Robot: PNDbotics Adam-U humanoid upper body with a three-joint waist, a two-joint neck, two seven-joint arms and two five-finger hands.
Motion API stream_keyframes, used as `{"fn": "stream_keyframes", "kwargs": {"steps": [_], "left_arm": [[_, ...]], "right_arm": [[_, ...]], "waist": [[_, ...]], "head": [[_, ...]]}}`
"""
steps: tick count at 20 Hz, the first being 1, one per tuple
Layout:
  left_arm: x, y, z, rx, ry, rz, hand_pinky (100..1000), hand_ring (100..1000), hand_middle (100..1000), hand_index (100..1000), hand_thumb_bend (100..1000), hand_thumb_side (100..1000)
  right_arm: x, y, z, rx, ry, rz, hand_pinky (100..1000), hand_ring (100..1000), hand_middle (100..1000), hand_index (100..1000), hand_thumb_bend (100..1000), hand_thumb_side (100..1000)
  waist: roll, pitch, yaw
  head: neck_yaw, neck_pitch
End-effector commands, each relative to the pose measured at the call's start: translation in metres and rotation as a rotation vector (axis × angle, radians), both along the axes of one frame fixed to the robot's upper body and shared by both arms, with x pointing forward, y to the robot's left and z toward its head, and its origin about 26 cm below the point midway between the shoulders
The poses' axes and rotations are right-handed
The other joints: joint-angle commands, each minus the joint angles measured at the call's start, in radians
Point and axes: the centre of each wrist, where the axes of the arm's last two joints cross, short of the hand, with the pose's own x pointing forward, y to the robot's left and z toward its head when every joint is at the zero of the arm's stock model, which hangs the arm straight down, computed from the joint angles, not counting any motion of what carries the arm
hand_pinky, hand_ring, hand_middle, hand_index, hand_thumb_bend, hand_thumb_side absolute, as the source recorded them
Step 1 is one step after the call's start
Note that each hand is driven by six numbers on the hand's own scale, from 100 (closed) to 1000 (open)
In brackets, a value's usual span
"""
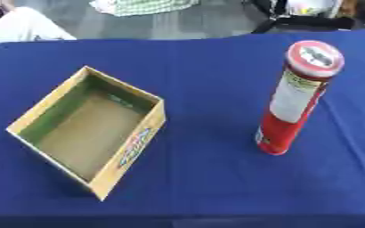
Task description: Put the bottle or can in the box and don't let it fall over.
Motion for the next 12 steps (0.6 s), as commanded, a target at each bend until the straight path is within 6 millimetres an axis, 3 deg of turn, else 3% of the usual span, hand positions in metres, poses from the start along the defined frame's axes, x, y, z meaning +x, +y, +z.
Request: {"fn": "stream_keyframes", "kwargs": {"steps": [1,12], "left_arm": [[-0.001,0.006,0.013,0.037,-0.032,0.009,703,989,911,855,512,882],[-0.002,0.008,0.012,0.043,-0.028,0.017,702,990,911,855,511,883]], "right_arm": [[0.002,-0.015,0.008,-0.041,0.0,-0.002,826,931,1000,813,545,378],[0.009,-0.058,-0.012,0.001,0.067,0.017,824,930,1000,810,539,380]], "waist": [[-0.001,-0.01,-0.002],[0.001,-0.011,-0.011]], "head": [[0.003,0.006],[0.012,0.006]]}}
